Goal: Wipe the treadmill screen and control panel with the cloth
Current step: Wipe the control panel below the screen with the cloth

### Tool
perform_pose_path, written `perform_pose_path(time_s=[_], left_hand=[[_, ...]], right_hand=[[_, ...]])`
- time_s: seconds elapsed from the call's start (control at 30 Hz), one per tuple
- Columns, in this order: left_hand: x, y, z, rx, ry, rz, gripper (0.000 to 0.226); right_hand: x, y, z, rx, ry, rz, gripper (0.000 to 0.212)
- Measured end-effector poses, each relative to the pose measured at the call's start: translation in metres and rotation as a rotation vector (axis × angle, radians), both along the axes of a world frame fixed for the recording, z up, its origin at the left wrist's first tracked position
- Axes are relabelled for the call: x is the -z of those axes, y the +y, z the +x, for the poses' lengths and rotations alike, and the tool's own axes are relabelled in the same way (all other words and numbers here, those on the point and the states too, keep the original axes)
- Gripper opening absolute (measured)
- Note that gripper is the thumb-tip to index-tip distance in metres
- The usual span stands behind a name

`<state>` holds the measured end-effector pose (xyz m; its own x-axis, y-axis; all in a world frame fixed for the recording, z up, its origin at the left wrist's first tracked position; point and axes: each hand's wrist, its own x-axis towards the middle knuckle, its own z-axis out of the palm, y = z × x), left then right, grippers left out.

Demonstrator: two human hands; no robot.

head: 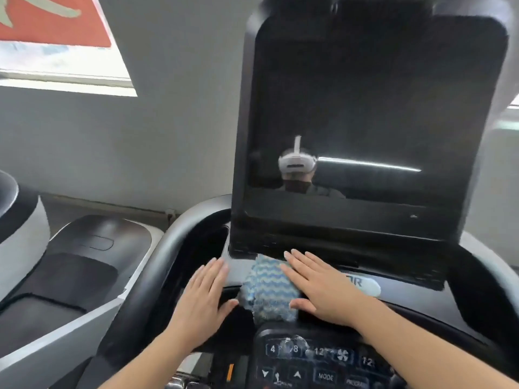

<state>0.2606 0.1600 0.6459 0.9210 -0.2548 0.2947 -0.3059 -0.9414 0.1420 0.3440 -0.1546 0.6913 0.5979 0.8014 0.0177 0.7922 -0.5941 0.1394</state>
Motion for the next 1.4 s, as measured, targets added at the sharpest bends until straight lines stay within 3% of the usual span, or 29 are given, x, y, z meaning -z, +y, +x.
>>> perform_pose_path(time_s=[0.1, 0.23, 0.3, 0.43, 0.63, 0.77, 0.93, 1.03, 1.13, 1.27, 1.4], left_hand=[[-0.02, -0.063, 0.026, 0.233, -0.083, -0.003, 0.07], [-0.032, -0.101, 0.056, 0.49, 0.018, 0.233, 0.079], [-0.03, -0.103, 0.067, 0.492, 0.058, 0.278, 0.08], [-0.021, -0.105, 0.077, 0.383, -0.002, 0.17, 0.067], [-0.034, -0.108, 0.079, 0.302, -0.076, 0.039, 0.044], [-0.041, -0.088, 0.073, 0.106, 0.16, 0.071, 0.041], [-0.051, -0.077, 0.072, -0.002, 0.344, -0.094, 0.028], [-0.071, -0.083, 0.06, -0.006, 0.289, -0.128, 0.015], [-0.09, -0.086, 0.039, 0.07, 0.106, -0.228, 0.008], [-0.113, -0.088, -0.005, 0.099, -0.052, -0.285, 0.021], [-0.144, -0.088, -0.068, -0.083, -0.132, -0.386, 0.028]], right_hand=[[-0.01, -0.048, -0.012, 0.159, 0.01, 0.013, 0.074], [-0.022, -0.106, -0.047, 0.414, 0.003, 0.076, 0.076], [-0.025, -0.128, -0.07, 0.545, 0.013, 0.171, 0.074], [-0.024, -0.144, -0.116, 0.658, -0.02, 0.312, 0.068], [-0.016, -0.11, -0.131, 0.636, -0.091, 0.333, 0.063], [-0.021, -0.06, -0.099, 0.552, -0.109, 0.261, 0.054], [-0.024, -0.002, -0.042, 0.556, 0.034, 0.099, 0.056], [-0.033, 0.023, -0.022, 0.556, 0.137, 0.126, 0.062], [-0.038, 0.036, -0.015, 0.554, 0.185, 0.277, 0.052], [-0.053, 0.029, -0.034, 0.365, 0.235, 0.5, 0.026], [-0.078, 0.017, -0.074, 0.181, 0.156, 0.723, 0.012]])
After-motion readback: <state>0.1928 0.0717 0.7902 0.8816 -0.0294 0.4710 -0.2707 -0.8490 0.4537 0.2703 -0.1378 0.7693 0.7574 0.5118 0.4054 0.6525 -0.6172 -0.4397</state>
